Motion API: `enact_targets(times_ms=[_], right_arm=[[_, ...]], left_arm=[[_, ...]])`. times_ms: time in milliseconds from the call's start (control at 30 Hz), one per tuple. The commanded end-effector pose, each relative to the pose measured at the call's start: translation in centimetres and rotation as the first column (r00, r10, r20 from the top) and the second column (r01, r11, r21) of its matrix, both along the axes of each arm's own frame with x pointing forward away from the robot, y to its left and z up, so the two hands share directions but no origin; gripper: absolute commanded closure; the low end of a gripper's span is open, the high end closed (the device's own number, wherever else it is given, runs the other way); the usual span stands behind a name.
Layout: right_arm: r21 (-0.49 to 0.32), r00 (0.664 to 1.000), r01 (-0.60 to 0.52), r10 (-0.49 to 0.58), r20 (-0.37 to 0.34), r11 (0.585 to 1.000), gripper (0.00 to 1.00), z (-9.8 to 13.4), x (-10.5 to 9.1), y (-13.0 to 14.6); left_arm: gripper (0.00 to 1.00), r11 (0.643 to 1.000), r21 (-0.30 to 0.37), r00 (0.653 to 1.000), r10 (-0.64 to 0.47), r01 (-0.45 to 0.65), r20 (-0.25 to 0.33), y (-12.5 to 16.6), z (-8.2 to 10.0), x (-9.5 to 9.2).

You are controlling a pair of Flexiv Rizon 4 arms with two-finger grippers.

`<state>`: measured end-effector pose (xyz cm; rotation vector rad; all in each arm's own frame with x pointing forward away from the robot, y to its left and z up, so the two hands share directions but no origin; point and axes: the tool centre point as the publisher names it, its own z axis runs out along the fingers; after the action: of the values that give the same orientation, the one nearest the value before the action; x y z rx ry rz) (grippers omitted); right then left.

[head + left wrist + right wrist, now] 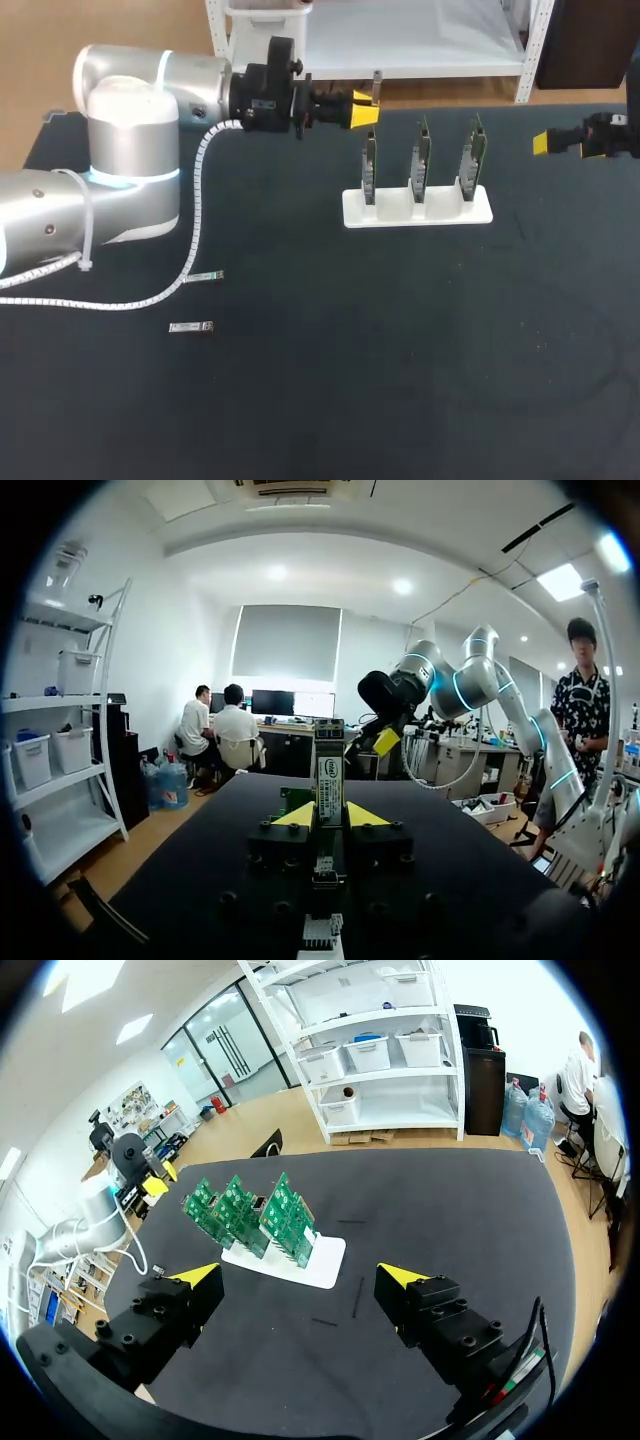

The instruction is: Pick up the optical module with the left hand, and insert it into the network port with the right hand.

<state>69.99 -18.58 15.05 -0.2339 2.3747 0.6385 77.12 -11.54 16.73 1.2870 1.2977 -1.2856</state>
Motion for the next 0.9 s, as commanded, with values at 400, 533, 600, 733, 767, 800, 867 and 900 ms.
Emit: enact_targets(times_ms=[400,533,600,733,767,800,867,900], right_arm=[[-0.003,1.0,0.004,-0.004,0.0,1.0,0.0,0.03,-0.04,0.09],[-0.003,1.0,0.004,-0.004,0.0,1.0,0.0,0.03,-0.04,0.09],[-0.003,1.0,0.004,-0.004,0.0,1.0,0.0,0.03,-0.04,0.09],[-0.003,1.0,0.004,-0.004,0.0,1.0,0.0,0.03,-0.04,0.09],[-0.003,1.0,0.004,-0.004,0.0,1.0,0.0,0.03,-0.04,0.09],[-0.003,1.0,0.004,-0.004,0.0,1.0,0.0,0.03,-0.04,0.09],[-0.003,1.0,0.004,-0.004,0.0,1.0,0.0,0.03,-0.04,0.09],[-0.003,1.0,0.004,-0.004,0.0,1.0,0.0,0.03,-0.04,0.09]], left_arm=[[1.0,1.0,0.014,1.0,0.014,-0.014,0.014,0.37,0.09,-0.18],[1.0,1.0,0.012,1.0,0.009,-0.009,0.004,0.34,0.05,-0.22],[1.0,1.0,0.01,1.0,0.004,-0.004,-0.004,0.29,-0.02,-0.27],[1.0,1.0,0.01,1.0,-0.001,0.001,-0.008,0.25,-0.08,-0.33],[1.0,1.0,0.01,1.0,-0.001,0.001,-0.008,0.23,-0.09,-0.34],[1.0,1.0,0.01,1.0,-0.002,0.002,-0.008,0.21,-0.1,-0.36],[1.0,1.0,0.005,1.0,0.0,0.0,-0.008,0.2,-0.12,-0.37],[1.0,1.0,0.0,1.0,0.004,-0.004,-0.012,0.24,-0.18,-0.37]])
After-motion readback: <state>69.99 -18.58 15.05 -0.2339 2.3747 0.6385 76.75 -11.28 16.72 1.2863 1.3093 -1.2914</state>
